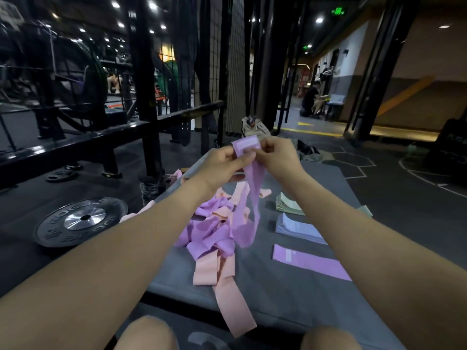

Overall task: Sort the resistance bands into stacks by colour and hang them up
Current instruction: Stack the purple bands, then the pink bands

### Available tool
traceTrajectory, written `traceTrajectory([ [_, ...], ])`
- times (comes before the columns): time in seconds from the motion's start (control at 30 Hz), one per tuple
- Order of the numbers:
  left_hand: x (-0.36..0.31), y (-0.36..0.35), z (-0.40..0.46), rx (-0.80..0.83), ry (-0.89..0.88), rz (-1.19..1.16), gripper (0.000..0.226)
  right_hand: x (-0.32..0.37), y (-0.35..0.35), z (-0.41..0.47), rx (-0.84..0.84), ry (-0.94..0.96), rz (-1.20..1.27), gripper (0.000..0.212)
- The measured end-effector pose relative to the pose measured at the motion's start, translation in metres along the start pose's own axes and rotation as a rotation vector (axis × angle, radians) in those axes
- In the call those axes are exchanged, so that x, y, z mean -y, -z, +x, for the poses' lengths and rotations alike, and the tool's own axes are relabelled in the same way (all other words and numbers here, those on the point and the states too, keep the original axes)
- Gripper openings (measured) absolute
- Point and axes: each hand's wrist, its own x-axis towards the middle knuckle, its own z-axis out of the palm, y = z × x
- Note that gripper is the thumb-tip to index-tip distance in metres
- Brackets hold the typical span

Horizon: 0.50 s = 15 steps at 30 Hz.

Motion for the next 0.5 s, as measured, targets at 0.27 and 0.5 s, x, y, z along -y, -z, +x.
traceTrajectory([
  [0.27,-0.015,-0.019,-0.014,-0.131,0.071,-0.204,0.012,-0.01,0.016,-0.047,0.224,-0.161,0.11,0.02],
  [0.5,0.002,-0.011,-0.023,-0.353,0.151,-0.235,0.028,-0.05,0.026,-0.084,0.379,-0.326,-0.097,0.028],
])
